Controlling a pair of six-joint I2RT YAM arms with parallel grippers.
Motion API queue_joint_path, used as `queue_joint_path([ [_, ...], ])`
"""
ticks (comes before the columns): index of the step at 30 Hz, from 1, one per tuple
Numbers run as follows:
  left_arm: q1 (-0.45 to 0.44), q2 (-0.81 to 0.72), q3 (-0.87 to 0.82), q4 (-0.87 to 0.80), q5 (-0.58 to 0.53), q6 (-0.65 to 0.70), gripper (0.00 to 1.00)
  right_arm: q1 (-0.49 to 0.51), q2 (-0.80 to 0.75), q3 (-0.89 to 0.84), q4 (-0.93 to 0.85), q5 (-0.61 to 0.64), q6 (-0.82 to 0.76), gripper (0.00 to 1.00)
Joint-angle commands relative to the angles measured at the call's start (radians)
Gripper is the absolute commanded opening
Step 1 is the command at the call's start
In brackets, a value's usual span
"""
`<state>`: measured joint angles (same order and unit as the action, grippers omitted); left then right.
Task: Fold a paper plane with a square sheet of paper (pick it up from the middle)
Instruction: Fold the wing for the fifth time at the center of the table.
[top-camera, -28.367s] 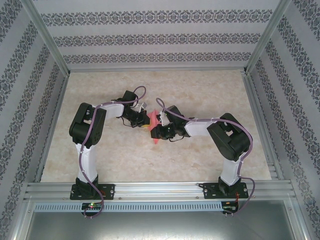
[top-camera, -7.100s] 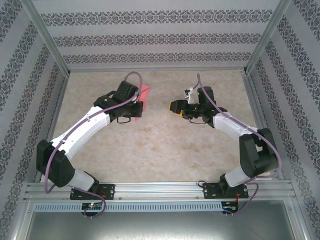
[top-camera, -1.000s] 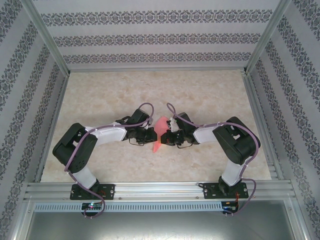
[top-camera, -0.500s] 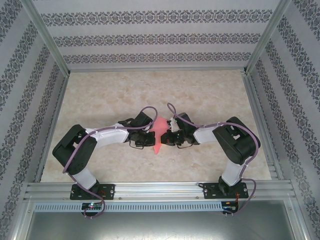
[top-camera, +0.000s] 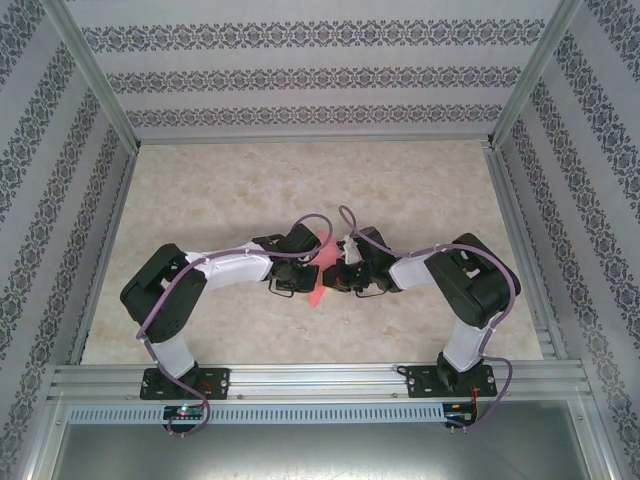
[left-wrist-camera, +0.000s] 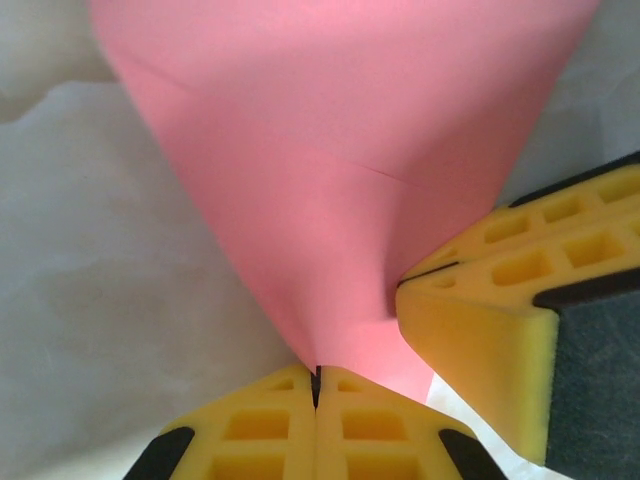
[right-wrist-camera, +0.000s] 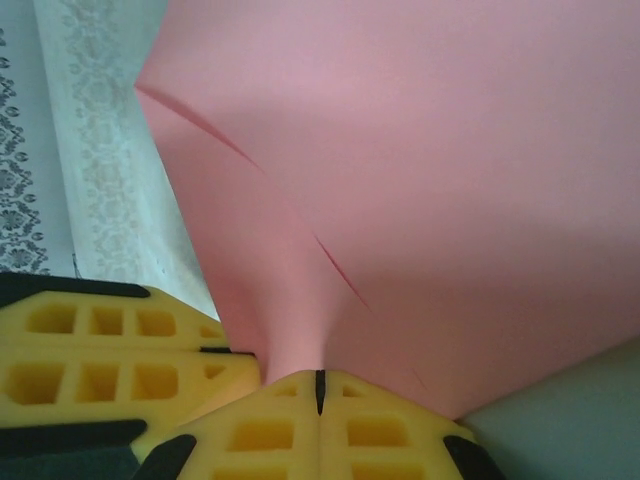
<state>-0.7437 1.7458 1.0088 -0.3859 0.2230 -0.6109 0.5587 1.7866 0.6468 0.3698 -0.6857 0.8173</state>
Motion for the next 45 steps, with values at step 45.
queue_joint_path([
  [45, -0.033, 0.034, 0.087, 0.013, 0.051, 0.083, 0.03, -0.025, -0.036, 0.033, -0.222, 0.181, 0.069, 0.01],
])
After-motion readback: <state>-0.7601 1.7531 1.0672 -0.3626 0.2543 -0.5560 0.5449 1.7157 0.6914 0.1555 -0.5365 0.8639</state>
